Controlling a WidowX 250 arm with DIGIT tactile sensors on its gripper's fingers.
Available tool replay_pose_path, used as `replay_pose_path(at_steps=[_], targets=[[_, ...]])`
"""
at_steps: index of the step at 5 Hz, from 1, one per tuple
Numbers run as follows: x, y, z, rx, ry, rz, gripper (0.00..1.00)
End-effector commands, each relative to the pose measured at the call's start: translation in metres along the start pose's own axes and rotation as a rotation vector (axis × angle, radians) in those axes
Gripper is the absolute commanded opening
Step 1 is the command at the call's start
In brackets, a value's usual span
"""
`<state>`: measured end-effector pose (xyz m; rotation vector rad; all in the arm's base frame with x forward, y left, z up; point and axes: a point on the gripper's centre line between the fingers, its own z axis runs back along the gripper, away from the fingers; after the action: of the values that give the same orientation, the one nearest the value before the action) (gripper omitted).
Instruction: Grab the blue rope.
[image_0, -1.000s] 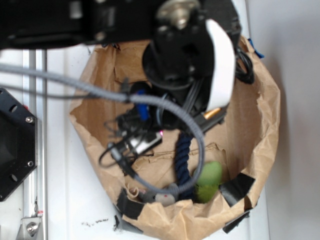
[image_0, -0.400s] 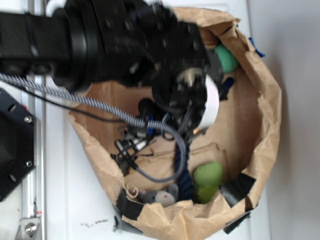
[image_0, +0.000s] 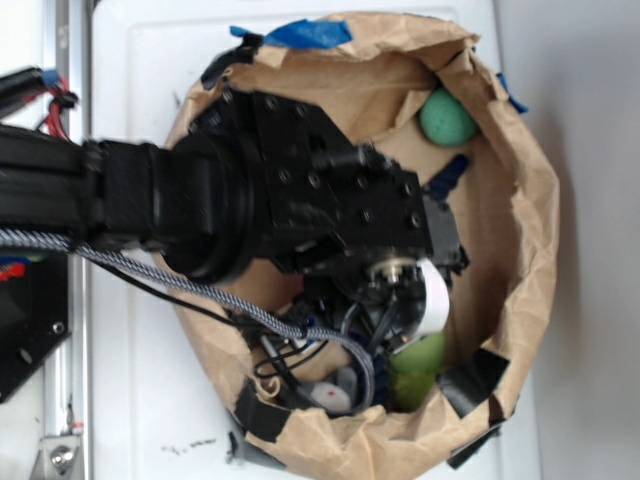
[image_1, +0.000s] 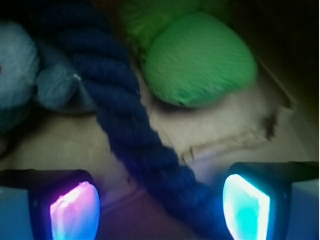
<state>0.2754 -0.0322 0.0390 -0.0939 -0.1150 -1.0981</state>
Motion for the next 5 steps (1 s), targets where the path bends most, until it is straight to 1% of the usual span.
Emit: replay_pose_path(at_steps=[1,2,3,4,5], targets=[[0.025,-0.016,-0.007,0.011,-0.005,-0.079,1.0],[0.026,-0.016,-0.015,0.006,0.019,-0.089,1.0],[0.03,-0.016,-0.026,-0.034,0.057,-0.095,1.0],[0.034,-0.015,-0.028,-0.052,0.058,-0.104,1.0],[0.033,-0.014,-0.028,-0.053,0.042,-0.093,0.0]])
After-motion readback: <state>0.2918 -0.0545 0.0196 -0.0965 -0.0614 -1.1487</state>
